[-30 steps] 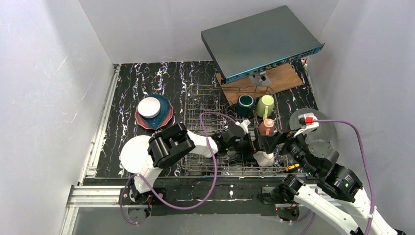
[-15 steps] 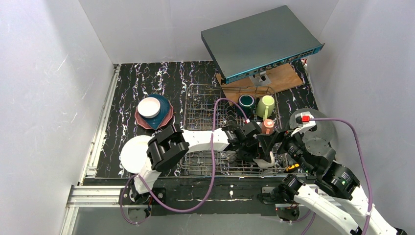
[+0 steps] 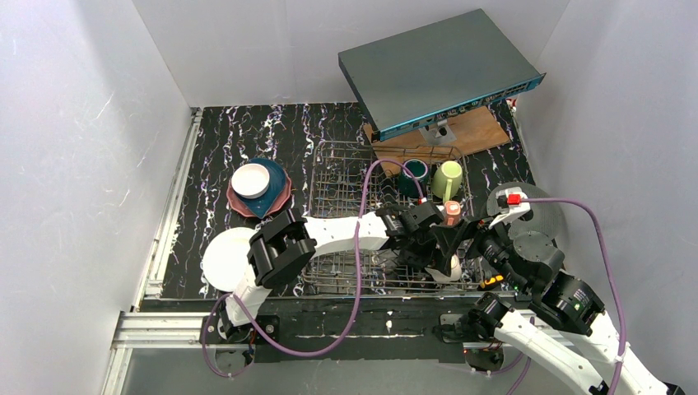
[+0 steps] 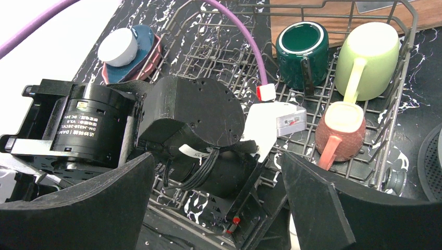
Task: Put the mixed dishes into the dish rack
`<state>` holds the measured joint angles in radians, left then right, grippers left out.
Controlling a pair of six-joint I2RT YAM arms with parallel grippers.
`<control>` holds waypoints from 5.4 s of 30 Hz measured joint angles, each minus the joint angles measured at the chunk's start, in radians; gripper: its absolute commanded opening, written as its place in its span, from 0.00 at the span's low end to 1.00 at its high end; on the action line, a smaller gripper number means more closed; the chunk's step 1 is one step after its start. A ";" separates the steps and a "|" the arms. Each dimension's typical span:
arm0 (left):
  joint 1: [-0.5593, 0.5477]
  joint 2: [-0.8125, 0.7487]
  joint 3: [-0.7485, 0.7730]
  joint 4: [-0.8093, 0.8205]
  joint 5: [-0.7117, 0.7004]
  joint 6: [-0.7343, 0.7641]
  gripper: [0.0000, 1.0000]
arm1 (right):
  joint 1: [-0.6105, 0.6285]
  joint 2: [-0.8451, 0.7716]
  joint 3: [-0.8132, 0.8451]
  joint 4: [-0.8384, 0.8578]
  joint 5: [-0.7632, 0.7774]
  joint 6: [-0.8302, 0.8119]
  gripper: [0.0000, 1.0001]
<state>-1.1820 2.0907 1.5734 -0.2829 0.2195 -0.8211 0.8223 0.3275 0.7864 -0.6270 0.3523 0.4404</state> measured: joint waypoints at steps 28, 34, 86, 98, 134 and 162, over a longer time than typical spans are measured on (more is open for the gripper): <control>0.030 -0.484 -0.272 -0.128 -0.130 0.188 0.98 | 0.000 -0.006 -0.066 0.058 -0.017 0.000 0.98; 0.051 -0.780 -0.323 -0.327 -0.343 0.219 0.98 | 0.003 0.056 -0.091 0.095 -0.026 -0.027 0.98; 0.966 -0.173 0.005 -0.425 -0.483 0.650 0.44 | 0.003 0.295 -0.053 0.160 -0.158 -0.016 0.98; 0.970 -0.100 0.018 -0.447 -0.496 0.658 0.22 | 0.003 0.391 -0.053 0.190 -0.210 0.029 0.98; 0.864 -0.890 -0.491 0.221 0.251 0.425 0.00 | 0.142 0.681 0.154 0.225 -0.235 0.080 0.98; 0.829 -0.710 -0.645 0.771 0.563 -0.277 0.00 | 0.203 1.136 0.488 0.430 0.159 -0.092 0.90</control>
<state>-0.3531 1.3804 0.9279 0.4881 0.7830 -1.0977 1.0248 1.4635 1.2743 -0.1967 0.5110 0.3485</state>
